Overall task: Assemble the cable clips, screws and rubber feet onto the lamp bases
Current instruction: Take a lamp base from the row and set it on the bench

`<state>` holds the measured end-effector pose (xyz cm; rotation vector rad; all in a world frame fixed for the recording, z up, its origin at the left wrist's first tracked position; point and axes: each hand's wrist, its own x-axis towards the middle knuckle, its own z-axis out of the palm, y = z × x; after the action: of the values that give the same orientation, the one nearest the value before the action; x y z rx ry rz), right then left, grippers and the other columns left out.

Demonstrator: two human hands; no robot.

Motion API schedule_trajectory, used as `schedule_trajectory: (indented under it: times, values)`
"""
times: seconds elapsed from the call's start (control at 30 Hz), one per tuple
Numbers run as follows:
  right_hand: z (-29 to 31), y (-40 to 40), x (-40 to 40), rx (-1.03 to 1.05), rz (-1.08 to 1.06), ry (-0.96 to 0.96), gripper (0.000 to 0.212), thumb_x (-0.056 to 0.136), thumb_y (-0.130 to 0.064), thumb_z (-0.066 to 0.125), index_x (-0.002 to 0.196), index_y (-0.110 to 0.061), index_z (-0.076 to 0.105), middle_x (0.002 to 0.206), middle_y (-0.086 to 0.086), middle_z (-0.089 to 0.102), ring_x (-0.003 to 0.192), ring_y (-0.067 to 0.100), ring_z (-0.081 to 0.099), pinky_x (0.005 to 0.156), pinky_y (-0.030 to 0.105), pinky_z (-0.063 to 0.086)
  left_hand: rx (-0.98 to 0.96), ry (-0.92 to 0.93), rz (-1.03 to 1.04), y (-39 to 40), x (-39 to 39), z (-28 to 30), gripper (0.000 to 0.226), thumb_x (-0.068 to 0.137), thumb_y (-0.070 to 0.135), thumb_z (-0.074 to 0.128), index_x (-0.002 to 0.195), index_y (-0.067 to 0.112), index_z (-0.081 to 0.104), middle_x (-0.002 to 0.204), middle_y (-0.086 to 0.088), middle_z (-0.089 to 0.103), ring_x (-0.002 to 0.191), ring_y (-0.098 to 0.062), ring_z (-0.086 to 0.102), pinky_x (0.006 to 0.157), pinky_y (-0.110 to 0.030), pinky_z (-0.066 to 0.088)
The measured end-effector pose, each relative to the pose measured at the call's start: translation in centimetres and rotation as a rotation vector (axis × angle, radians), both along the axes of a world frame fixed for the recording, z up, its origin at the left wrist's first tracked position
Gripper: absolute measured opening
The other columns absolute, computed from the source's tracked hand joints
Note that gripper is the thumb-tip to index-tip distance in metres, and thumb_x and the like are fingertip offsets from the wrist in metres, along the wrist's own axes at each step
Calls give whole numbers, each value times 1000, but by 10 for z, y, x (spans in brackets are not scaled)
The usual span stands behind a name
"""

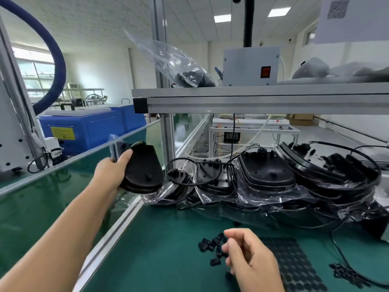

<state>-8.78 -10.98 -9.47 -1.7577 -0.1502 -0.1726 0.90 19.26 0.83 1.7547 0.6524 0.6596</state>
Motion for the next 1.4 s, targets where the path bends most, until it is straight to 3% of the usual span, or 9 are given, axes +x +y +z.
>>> schedule_trajectory:
  times: [0.2, 0.37, 0.53, 0.67, 0.83, 0.93, 1.03, 1.2, 1.4]
  values:
    - [20, 2, -8, 129, 117, 78, 21, 95, -10, 57, 105, -24, 69, 82, 3, 73, 65, 15, 67, 52, 26, 52, -205, 4, -473, -43, -104, -27, 34, 90, 41, 59, 105, 12, 70, 93, -7, 76, 85, -26, 74, 72, -37, 61]
    - [25, -1, -32, 65, 298, 264, 62, 71, -68, 58, 129, -57, 41, 110, -18, 68, 94, -3, 66, 70, 21, 55, -158, 6, -630, -103, -156, -62, 62, 71, 59, 61, 125, 28, 59, 108, 13, 72, 97, -5, 69, 84, -24, 55]
    - [20, -39, -61, -101, 203, 268, 76, 70, -64, 66, 137, -53, 33, 111, -35, 64, 98, -8, 63, 79, 12, 49, 276, 133, -746, -121, -178, -85, 73, 65, 81, 43, 128, 44, 51, 83, 23, 71, 79, 11, 64, 74, -10, 46]
    - [14, -71, -77, -383, 92, 228, 88, 66, -76, 59, 143, -52, 23, 127, -40, 33, 123, -5, 42, 96, 20, 34, 497, 115, -762, -119, -179, -91, 53, 62, 84, 36, 90, 49, 64, 55, 14, 62, 48, 1, 50, 52, -11, 38]
    - [21, -75, -88, -743, 15, 163, 73, 76, -81, 40, 140, -49, 28, 112, -25, 56, 102, -8, 51, 82, 13, 42, 615, -87, -796, -129, -174, -89, 36, 84, 65, 45, 83, 34, 64, 57, 13, 49, 54, -2, 42, 53, -14, 37]
    - [35, -68, -89, -1084, -148, -70, 67, 81, -79, 26, 140, -47, 30, 122, -24, 47, 118, 0, 46, 84, 20, 41, 837, -144, -821, -139, -174, -80, 38, 97, 55, 38, 74, 26, 49, 63, 8, 48, 62, -8, 45, 60, -24, 39]
    - [55, -48, -87, -753, -49, -323, 57, 83, -66, 29, 130, -44, 51, 116, -34, 51, 114, -9, 45, 84, 14, 39, 935, -189, -885, -150, -179, -67, 25, 91, 37, 37, 84, 31, 60, 70, 14, 44, 68, -3, 44, 64, -24, 38]
    - [67, -2, -75, -755, 197, -477, 35, 94, -45, 48, 125, -36, 59, 111, -25, 58, 110, -2, 49, 91, 18, 41, 839, -140, -384, -99, -161, -58, 35, 94, 37, 40, 96, 20, 69, 85, 7, 62, 84, -14, 57, 76, -31, 45]
    - [59, 59, -73, -1061, 426, -460, 34, 100, -46, 37, 116, -27, 60, 110, -4, 60, 108, 21, 51, 92, 34, 40, 746, 638, 63, 6, -107, -79, 30, 97, 29, 48, 103, 3, 61, 115, -20, 58, 107, -38, 51, 85, -39, 44]
